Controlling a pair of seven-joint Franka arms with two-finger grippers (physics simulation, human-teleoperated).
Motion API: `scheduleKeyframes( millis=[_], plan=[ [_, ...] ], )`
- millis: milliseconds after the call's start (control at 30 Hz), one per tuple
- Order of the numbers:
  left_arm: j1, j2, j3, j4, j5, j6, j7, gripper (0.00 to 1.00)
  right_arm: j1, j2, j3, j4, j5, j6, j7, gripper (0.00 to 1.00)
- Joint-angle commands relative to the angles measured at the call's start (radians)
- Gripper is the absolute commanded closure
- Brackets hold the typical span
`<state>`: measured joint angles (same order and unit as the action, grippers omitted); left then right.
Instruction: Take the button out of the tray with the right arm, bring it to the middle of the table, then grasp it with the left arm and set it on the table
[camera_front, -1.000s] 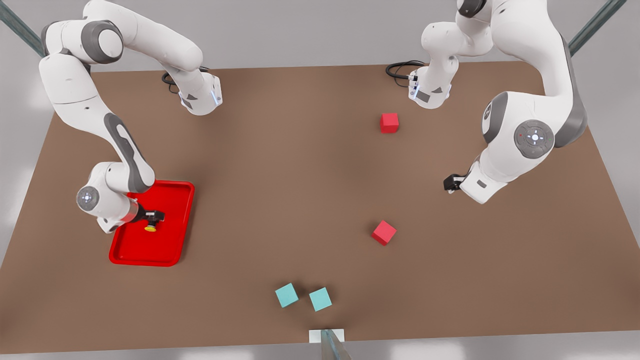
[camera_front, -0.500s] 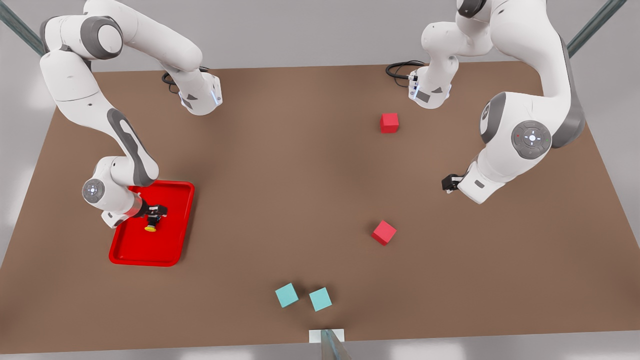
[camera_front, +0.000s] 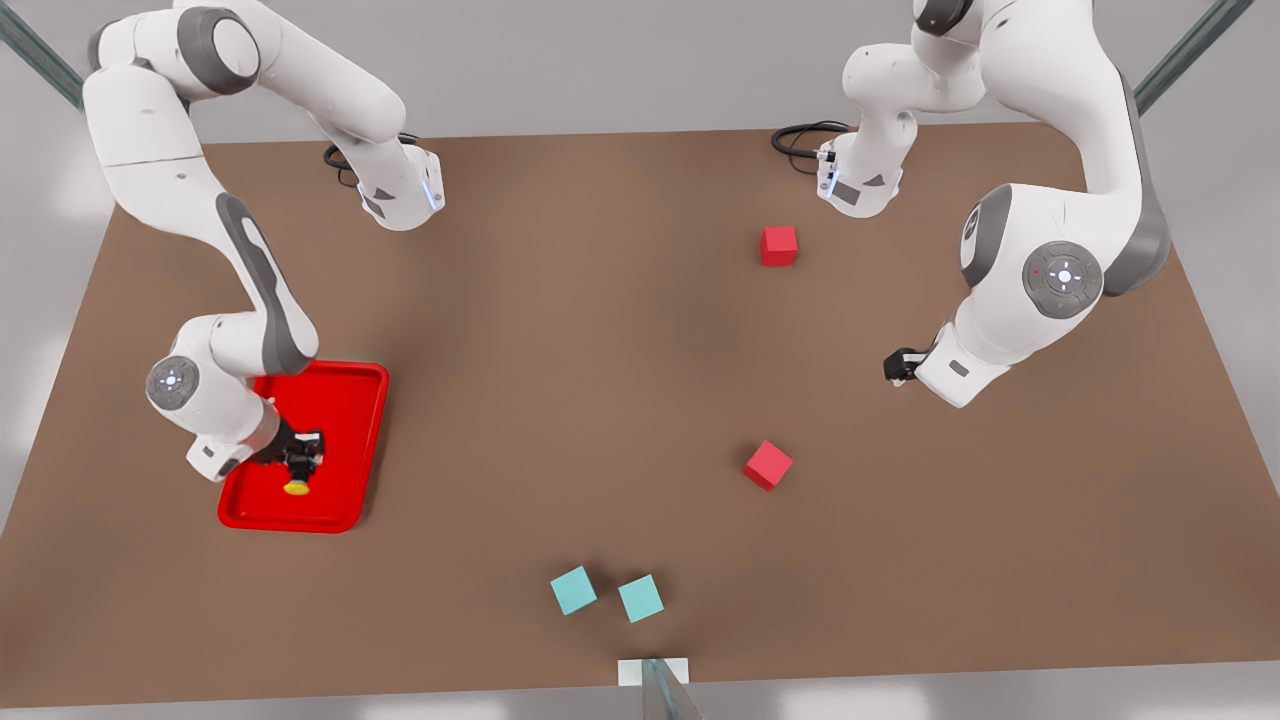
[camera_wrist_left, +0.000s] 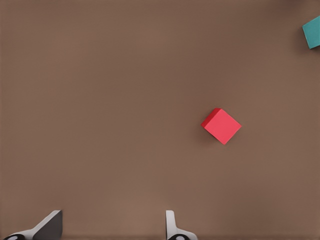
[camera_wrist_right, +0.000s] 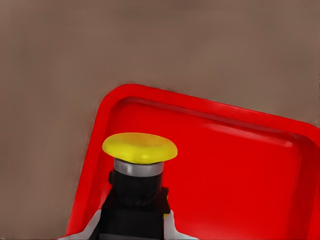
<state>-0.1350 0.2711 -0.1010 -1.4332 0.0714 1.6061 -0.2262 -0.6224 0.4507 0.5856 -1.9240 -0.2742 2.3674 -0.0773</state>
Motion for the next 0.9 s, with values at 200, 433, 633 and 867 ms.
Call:
scheduleKeyframes(
  millis=[200,433,633,867],
  plan=[
    [0.000,-0.001,0.000,0.000,0.001,-0.002,-0.001,0.00,0.200,-0.004,0.235,0.157,-0.008,-0.442,0.522,0.63],
    [-0.002,-0.001,0.000,0.000,0.005,0.000,-0.002,0.00,0.697,0.077,0.220,0.293,0.001,-0.438,1.201,0.63],
    [-0.002,-0.001,0.000,0.000,0.005,-0.002,-0.001,0.00,1.175,0.322,-0.061,0.671,0.003,-0.436,1.558,0.62],
    [-0.002,0.011,0.000,0.000,0.005,0.006,-0.002,0.00,1.429,0.617,-0.322,1.102,0.145,-0.453,1.590,0.62]
  ],
)
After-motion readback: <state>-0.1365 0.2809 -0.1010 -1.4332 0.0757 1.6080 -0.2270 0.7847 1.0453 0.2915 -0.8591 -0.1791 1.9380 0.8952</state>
